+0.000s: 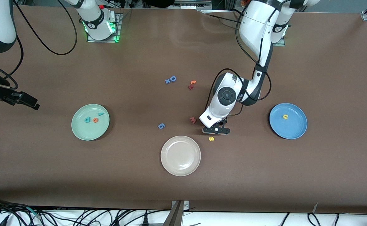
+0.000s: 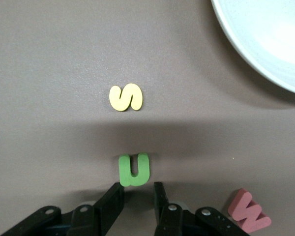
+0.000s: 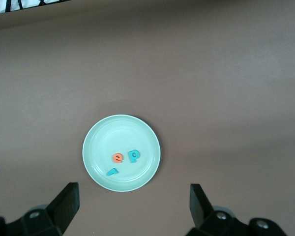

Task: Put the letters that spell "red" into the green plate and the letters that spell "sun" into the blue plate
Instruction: 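Lower the left gripper around the green u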

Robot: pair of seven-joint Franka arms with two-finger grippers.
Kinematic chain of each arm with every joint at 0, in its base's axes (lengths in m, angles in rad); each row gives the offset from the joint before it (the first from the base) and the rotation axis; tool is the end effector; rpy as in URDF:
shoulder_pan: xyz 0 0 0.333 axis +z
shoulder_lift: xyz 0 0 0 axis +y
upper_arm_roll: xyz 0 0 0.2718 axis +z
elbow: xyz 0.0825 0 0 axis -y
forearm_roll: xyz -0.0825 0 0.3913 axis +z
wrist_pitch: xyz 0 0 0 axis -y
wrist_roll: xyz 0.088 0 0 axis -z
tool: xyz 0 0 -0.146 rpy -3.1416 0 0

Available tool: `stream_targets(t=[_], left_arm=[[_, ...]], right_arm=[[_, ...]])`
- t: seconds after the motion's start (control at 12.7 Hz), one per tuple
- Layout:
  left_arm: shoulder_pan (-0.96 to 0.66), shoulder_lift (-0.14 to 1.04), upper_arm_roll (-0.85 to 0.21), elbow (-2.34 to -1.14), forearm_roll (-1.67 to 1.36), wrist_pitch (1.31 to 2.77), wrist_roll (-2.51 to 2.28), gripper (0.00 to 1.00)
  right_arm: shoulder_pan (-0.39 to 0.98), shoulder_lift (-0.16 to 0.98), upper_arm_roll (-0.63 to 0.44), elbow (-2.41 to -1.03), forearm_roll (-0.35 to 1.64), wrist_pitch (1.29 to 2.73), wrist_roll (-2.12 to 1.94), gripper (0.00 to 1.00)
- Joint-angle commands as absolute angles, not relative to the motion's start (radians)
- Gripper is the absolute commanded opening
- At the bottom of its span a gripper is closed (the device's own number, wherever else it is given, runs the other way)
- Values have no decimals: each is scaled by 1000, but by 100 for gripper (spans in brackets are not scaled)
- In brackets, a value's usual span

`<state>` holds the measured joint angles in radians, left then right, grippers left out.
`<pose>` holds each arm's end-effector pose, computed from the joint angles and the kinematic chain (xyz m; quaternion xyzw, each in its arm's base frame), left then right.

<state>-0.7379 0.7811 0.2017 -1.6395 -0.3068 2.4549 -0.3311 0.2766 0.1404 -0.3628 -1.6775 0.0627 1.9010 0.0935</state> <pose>0.5673 -0.3509 0.0945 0.9990 -0.0168 0.0139 0.0397 0.6171 -0.0390 0.4420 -0.9943 0.0956 -0.0462 0.0055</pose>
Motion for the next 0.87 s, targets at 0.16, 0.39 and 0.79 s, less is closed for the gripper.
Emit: stream_targets(t=[0.16, 0.39, 0.79], left_arm=[[-732, 827, 204, -1594, -281, 2459, -327, 32], [-732, 827, 206, -1592, -281, 2459, -328, 31], [-730, 825, 207, -1592, -281, 2457, -328, 28]], right_arm=[[275, 137, -362, -1697, 55, 1925, 78, 99], [276, 137, -362, -1698, 55, 1925, 78, 99], [275, 135, -362, -1713, 57, 1937, 78, 99]])
